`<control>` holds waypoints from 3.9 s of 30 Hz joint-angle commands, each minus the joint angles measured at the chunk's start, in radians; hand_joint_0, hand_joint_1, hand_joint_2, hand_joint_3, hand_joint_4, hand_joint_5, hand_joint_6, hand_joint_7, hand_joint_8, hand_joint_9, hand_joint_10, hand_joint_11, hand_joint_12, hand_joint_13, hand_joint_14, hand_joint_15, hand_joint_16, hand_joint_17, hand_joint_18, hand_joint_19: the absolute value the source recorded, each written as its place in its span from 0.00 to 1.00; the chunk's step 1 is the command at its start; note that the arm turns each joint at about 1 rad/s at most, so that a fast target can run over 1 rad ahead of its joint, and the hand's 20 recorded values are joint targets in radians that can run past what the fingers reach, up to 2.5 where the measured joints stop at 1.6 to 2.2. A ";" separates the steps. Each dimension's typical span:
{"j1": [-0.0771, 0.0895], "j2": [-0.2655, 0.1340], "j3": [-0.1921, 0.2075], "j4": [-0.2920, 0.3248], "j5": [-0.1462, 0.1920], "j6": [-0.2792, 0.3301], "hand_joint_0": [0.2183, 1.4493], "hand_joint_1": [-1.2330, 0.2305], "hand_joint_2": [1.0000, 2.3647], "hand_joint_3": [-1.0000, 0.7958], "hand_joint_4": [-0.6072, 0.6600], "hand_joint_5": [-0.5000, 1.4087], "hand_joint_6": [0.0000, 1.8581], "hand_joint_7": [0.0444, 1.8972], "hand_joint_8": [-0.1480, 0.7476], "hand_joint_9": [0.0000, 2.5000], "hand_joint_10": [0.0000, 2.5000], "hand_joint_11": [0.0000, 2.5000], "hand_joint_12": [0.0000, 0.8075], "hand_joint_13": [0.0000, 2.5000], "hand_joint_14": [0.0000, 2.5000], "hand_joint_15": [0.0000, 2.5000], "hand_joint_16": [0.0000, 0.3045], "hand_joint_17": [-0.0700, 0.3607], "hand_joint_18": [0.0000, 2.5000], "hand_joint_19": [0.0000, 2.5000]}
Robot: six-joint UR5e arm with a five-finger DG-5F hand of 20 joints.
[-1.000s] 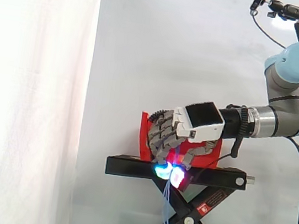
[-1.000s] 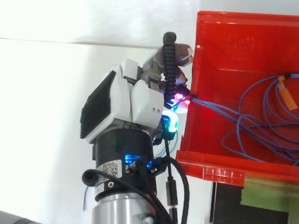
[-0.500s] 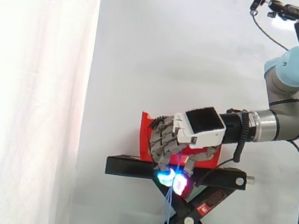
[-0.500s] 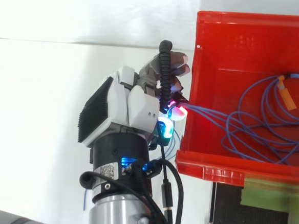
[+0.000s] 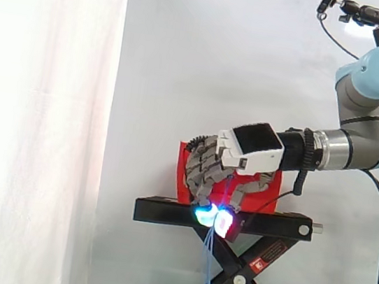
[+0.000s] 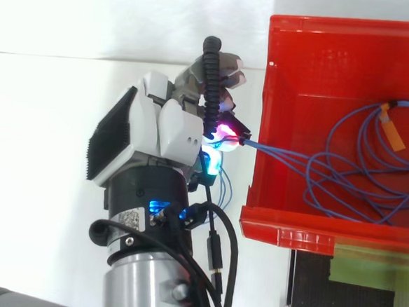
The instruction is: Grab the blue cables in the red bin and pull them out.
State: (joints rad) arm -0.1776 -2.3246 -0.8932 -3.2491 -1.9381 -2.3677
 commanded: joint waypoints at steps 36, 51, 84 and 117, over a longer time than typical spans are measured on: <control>0.049 0.033 0.014 -0.116 -0.001 1.278 0.55 0.28 0.00 0.00 0.56 0.69 0.49 0.29 0.47 0.36 0.01 0.44 0.44 0.33 0.01 0.28 0.15 0.40 0.25 0.24; 0.078 0.037 0.014 -0.057 0.079 1.773 0.55 0.28 0.00 0.00 0.56 0.69 0.49 0.29 0.47 0.36 0.01 0.44 0.45 0.33 0.01 0.28 0.15 0.40 0.25 0.24; 0.112 0.037 -0.110 0.095 0.174 2.057 0.55 0.28 0.00 0.00 0.55 0.69 0.48 0.29 0.46 0.36 0.01 0.44 0.44 0.33 0.01 0.28 0.15 0.40 0.25 0.24; 0.118 0.037 -0.176 0.193 0.172 2.056 0.56 0.27 0.00 0.00 0.55 0.69 0.47 0.30 0.47 0.39 0.01 0.49 0.37 0.51 0.05 0.61 0.14 0.39 0.37 0.38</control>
State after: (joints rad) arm -0.0609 -2.2879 -1.0702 -3.0558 -1.7656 -0.3122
